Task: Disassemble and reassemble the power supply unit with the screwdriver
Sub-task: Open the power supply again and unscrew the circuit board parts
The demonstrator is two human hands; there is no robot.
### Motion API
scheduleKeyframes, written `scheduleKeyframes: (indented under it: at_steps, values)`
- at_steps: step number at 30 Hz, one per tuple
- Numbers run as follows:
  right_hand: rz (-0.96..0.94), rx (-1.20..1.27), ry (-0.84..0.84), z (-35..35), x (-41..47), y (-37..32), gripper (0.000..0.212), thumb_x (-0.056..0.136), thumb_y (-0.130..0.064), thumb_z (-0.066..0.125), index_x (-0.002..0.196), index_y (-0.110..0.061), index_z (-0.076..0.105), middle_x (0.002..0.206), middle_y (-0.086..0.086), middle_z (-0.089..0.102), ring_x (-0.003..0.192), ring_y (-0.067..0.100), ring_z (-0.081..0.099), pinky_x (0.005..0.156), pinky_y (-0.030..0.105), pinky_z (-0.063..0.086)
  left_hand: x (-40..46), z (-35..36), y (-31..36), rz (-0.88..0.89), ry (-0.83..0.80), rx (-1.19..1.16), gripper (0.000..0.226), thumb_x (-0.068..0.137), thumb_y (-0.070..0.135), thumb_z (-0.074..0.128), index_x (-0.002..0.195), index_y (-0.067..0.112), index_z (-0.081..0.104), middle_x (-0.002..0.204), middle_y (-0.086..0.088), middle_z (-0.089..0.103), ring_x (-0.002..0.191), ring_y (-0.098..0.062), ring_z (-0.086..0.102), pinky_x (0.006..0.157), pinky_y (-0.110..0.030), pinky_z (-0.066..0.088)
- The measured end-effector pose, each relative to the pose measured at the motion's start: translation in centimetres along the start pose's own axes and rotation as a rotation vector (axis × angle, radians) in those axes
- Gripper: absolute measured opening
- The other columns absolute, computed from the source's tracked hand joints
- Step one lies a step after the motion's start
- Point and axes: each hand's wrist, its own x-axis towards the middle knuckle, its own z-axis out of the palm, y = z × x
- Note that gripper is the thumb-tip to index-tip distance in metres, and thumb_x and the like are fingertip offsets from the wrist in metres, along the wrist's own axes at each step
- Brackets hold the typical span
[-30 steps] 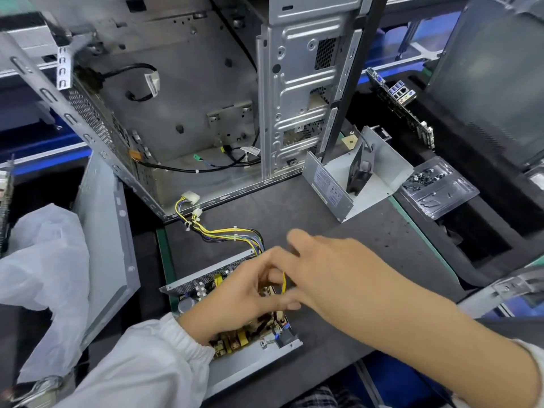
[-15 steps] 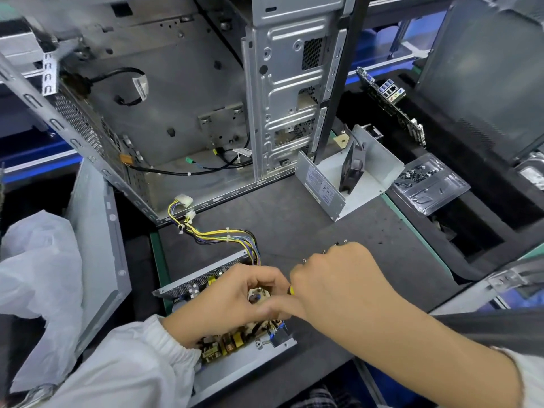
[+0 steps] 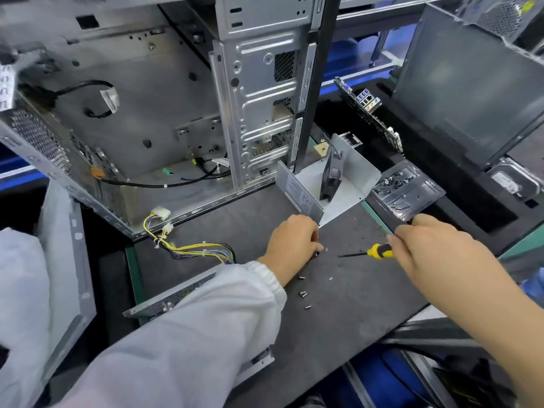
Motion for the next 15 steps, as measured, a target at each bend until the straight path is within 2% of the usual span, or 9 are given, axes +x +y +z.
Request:
scheduleKeyframes:
  at_steps: [5, 10, 13, 15]
  values:
    - [0.033, 0.057, 0.006, 0.4, 0.4, 0.4, 0.035, 0.099, -0.043, 0.023, 0.081, -0.022, 0.044, 0.083, -0.004, 0.035, 0.071, 0.025, 0.052, 0.058, 0.029, 0.037, 0.0, 1.0, 0.2, 0.071, 0.024, 0.159, 0.014, 0.090, 0.035, 0.067, 0.093, 0.021, 0.070, 0.106, 0.001, 0.058, 0.098, -0.026, 0.058, 0.071, -0.031, 0.036]
    - [0.011, 0.054, -0.005, 0.0, 0.3, -0.2, 0.034, 0.099, -0.044, 0.022, 0.082, -0.024, 0.044, 0.079, -0.005, 0.033, 0.069, 0.021, 0.052, 0.056, 0.028, 0.036, -0.1, 1.9, 0.1, 0.202, 0.022, 0.303, 0.014, 0.095, 0.023, 0.055, 0.100, 0.017, 0.067, 0.111, 0.001, 0.057, 0.101, -0.025, 0.059, 0.066, -0.032, 0.037]
    - [-0.001, 0.074, 0.013, -0.5, 0.2, -0.4, 0.035, 0.098, -0.045, 0.020, 0.081, -0.023, 0.042, 0.080, -0.004, 0.034, 0.069, 0.021, 0.053, 0.055, 0.028, 0.038, -0.3, 1.7, -0.2, 0.158, 0.038, 0.209, 0.011, 0.091, 0.019, 0.056, 0.095, 0.017, 0.066, 0.107, 0.002, 0.059, 0.100, -0.023, 0.058, 0.068, -0.031, 0.038]
    - [-0.009, 0.118, 0.023, -0.6, 0.1, -0.4, 0.036, 0.097, -0.044, 0.020, 0.080, -0.022, 0.043, 0.079, -0.003, 0.036, 0.070, 0.024, 0.055, 0.057, 0.030, 0.041, -0.7, 0.7, -0.4, 0.095, 0.076, 0.033, 0.008, 0.087, 0.016, 0.060, 0.089, 0.018, 0.067, 0.099, 0.003, 0.065, 0.097, -0.019, 0.060, 0.072, -0.031, 0.044]
